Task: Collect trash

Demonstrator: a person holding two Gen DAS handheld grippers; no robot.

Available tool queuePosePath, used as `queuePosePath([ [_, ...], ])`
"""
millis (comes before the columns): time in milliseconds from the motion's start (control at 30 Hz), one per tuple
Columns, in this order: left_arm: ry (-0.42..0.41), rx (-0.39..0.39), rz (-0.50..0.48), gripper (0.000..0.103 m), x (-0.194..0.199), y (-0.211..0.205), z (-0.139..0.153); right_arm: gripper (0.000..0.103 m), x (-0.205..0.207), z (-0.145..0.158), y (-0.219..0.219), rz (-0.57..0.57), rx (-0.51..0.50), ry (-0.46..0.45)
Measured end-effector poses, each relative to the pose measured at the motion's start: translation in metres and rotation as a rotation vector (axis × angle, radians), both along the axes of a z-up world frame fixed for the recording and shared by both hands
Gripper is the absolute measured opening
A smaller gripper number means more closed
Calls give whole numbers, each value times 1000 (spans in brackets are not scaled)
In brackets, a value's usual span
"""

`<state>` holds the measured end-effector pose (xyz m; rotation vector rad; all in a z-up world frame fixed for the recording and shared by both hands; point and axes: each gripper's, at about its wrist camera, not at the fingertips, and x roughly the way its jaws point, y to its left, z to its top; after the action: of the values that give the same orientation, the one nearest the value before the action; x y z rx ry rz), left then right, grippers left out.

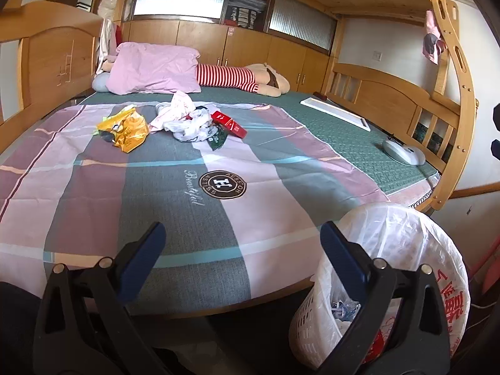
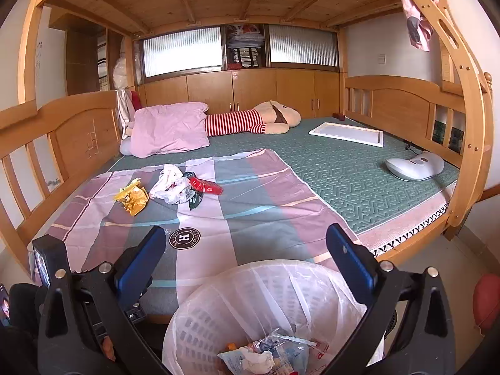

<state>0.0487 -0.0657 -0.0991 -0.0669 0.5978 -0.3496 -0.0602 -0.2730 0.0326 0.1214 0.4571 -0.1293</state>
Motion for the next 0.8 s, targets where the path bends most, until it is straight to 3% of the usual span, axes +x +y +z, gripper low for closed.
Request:
queuePosePath([
  [467, 31, -56, 22, 99, -3, 3, 10, 100, 3, 3, 12, 21, -28, 12],
  [800, -10, 17, -6, 99, -11, -10, 9, 100, 5, 0, 4, 3, 5, 25],
])
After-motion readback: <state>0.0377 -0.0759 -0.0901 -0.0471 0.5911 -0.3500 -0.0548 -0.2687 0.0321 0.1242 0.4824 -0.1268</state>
